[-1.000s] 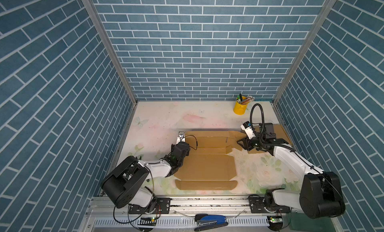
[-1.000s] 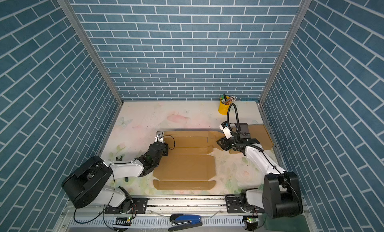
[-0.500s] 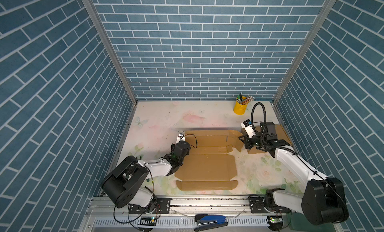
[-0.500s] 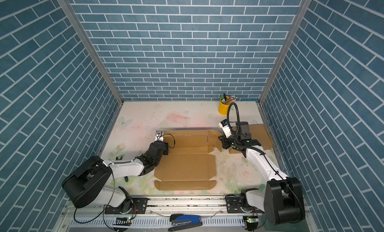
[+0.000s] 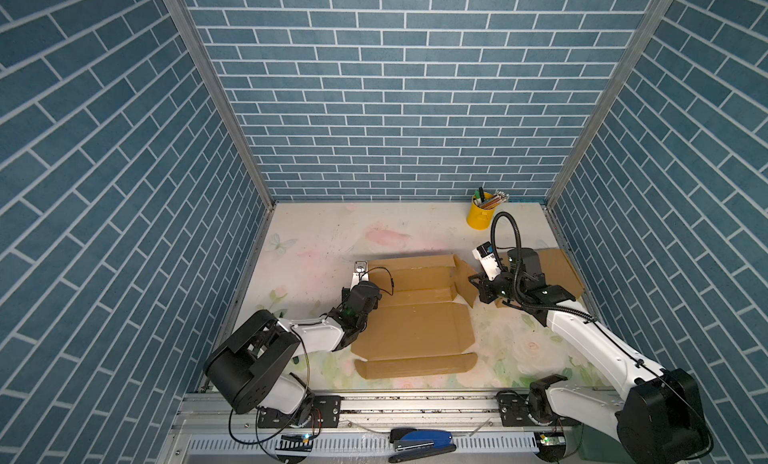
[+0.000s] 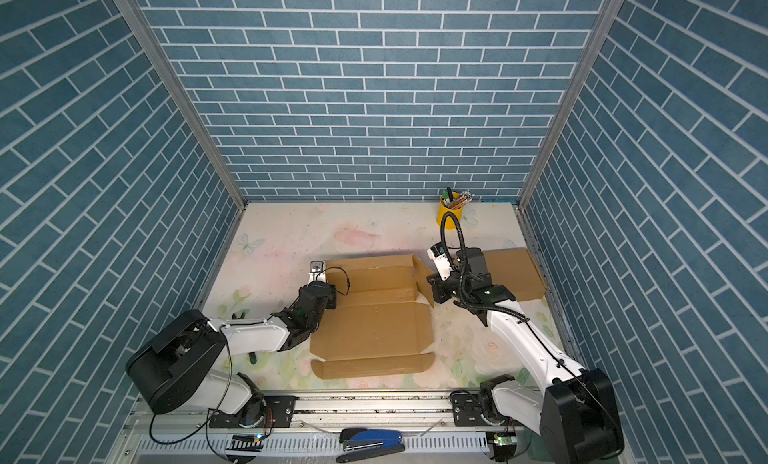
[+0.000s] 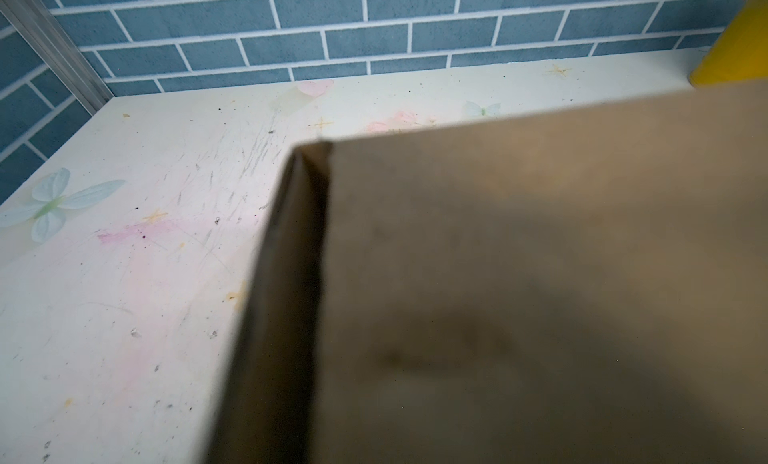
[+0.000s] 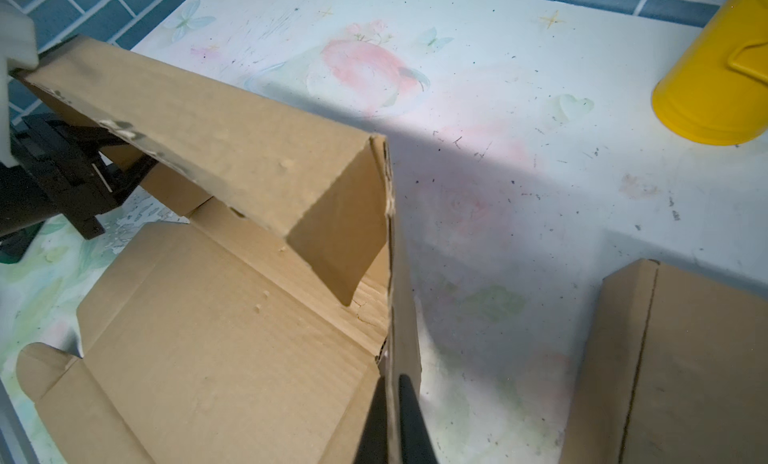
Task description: Fold the paper box
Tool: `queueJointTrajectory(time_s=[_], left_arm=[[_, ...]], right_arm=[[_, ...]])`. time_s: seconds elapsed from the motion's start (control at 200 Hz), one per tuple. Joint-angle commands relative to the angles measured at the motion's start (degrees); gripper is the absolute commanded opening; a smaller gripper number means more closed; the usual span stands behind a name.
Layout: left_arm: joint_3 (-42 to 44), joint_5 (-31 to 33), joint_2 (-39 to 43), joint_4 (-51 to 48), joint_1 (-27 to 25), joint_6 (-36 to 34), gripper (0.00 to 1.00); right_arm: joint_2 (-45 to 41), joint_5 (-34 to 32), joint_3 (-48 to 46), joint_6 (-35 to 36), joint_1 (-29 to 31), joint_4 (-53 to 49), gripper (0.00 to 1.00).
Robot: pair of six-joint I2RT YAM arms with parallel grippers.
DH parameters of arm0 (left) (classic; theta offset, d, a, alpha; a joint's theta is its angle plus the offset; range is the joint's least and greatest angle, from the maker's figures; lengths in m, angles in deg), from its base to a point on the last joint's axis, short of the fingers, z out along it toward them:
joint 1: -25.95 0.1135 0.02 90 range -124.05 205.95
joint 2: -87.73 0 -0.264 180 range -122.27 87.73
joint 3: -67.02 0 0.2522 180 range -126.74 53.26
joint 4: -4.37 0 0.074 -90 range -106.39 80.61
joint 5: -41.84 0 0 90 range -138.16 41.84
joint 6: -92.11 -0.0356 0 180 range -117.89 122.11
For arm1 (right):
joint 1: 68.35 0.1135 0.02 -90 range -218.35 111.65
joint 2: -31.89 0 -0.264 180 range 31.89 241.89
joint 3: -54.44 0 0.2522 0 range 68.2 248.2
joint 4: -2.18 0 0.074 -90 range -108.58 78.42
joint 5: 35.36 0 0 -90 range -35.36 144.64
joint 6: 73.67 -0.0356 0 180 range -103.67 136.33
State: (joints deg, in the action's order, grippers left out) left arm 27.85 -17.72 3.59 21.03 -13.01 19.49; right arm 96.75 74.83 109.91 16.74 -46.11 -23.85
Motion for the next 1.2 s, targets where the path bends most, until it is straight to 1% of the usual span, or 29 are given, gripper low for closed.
queueJointTrajectory(time_s=[0.0,0.085,0.255,0.36,0.445,0.48,0.515,0.615,0.71,0.755,0.805,0.87,0.985,1.07,1.13,1.195], left_arm=[[1.52,-0.25,-1.39,-3.44,-0.04,-1.81,0.0],[1.56,-0.34,-1.76,-3.01,-0.06,-1.82,0.0],[1.34,-0.67,-2.54,-2.57,-0.06,-1.61,0.0],[1.61,-0.68,-2.61,-2.47,-0.06,-1.6,0.0],[1.93,-1.06,-3.0,-1.82,-0.06,-1.5,0.0],[1.99,-1.36,-3.22,-1.65,-0.06,-1.49,0.0],[2.01,-1.65,-3.58,-1.57,-0.06,-1.54,0.0],[2.12,-1.87,-3.88,-1.5,-0.06,-1.8,0.0],[2.28,-1.92,-3.77,-1.71,-0.06,-2.17,0.0],[2.42,-1.97,-3.75,-1.72,-0.06,-2.32,0.0],[2.56,-1.98,-3.75,-1.68,-0.06,-2.44,0.0],[2.71,-2.07,-3.84,-1.58,-0.06,-2.43,0.0],[2.97,-2.26,-3.93,-1.49,-0.06,-2.54,0.0],[3.1,-2.22,-3.75,-1.5,-0.06,-2.63,0.0],[3.17,-2.15,-3.51,-1.58,-0.06,-2.64,0.0],[3.34,-2.13,-3.4,-1.3,-0.06,-2.63,0.0]], right_arm=[[-0.7,-0.34,0.56,-4.89,2.2,3.41,0.0],[-0.27,-1.39,0.93,-6.66,4.29,4.06,0.0],[1.32,-6.23,1.13,-11.72,8.06,6.45,0.0],[0.94,-7.34,-2.14,-14.29,9.02,10.66,0.0],[0.49,-8.09,-5.13,-14.11,9.05,13.23,0.0],[0.32,-7.73,-5.48,-13.8,8.96,13.5,0.02],[0.13,-7.11,-5.72,-13.17,8.72,13.42,0.07],[-0.48,-2.92,-4.99,-12.88,5.89,12.17,0.19],[-1.54,4.59,-3.39,-13.17,1.11,9.53,0.32],[-1.98,7.38,-2.3,-12.96,-0.63,7.92,0.35],[-2.59,9.31,-0.96,-12.27,-1.99,5.86,0.39],[-2.75,11.27,0.79,-11.59,-3.77,3.7,0.43],[-2.09,10.11,4.06,-10.69,-7.39,0.67,0.43],[-1.37,9.86,6.99,-11.36,-11.31,0.28,0.43],[0.16,7.95,9.11,-11.59,-13.63,-0.74,0.42],[2.96,3.93,10.73,-9.2,-14.24,-3.11,0.42]])
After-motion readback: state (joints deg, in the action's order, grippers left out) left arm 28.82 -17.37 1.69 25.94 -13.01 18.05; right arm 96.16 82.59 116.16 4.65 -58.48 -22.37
